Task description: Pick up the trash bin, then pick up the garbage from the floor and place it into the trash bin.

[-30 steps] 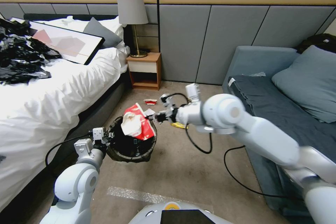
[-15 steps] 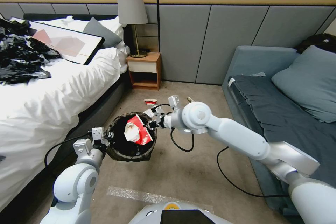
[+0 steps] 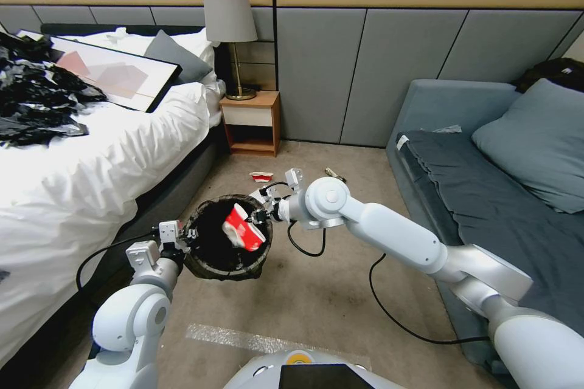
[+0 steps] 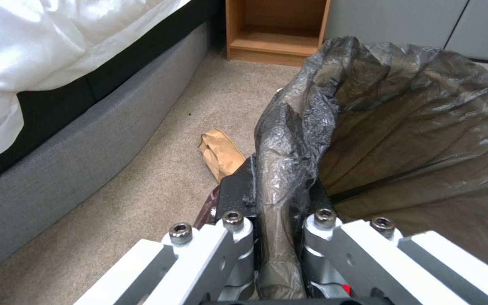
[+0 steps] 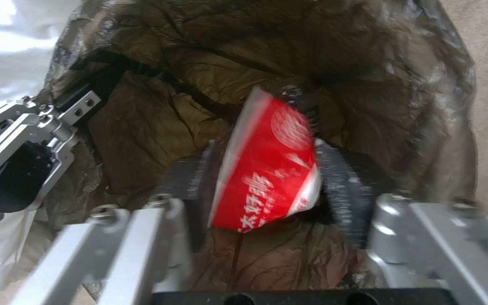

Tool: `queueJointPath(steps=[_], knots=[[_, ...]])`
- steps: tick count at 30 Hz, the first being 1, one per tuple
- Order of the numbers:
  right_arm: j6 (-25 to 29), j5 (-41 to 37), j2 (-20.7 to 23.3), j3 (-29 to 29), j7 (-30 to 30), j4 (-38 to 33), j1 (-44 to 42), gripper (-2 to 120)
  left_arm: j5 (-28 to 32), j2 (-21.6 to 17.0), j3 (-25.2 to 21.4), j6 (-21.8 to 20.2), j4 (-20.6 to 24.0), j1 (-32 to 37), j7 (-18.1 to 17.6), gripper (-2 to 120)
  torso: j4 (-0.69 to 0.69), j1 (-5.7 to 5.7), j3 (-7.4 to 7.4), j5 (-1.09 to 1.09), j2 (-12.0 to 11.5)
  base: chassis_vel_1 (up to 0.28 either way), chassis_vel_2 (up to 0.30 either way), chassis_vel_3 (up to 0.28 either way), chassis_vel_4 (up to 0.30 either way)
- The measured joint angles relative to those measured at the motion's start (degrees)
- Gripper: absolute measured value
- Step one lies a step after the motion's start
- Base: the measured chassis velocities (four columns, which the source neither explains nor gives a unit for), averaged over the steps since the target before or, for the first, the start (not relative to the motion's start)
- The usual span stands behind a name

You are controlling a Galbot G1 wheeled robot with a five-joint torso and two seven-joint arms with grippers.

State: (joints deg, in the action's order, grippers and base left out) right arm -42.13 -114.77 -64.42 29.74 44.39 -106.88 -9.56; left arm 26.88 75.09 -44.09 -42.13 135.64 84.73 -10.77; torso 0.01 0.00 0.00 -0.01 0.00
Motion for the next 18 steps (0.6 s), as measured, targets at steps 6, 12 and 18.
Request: queueJointPath(steps=[6,12,18], knots=[[0.0,-0.3,-0.4,-0.3,0.9,0.0,-0.1,72,0.1,-0.1,0.0,0.0,0.0,-0.1,0.0,4,0.00,0.00,0.00,0.00,0.0,0.000,0.000,0.000,0.000],[0.0,-2.4,0.1,-1.9,2.4,-1.9,0.1,92,0.1,-0.2,0.0,0.0,-0.1,-0.2,0.0,4,-0.01,0.00,0.00,0.00,0.0,0.000,0.000,0.000,0.000],[0.0,-4.5,2.2,-5.9,3.8,-4.1,1.5,100,0.1,-0.3,-0.1,0.0,-0.2,-0.2,0.0,4,0.00,0.00,0.00,0.01,0.0,0.000,0.000,0.000,0.000]])
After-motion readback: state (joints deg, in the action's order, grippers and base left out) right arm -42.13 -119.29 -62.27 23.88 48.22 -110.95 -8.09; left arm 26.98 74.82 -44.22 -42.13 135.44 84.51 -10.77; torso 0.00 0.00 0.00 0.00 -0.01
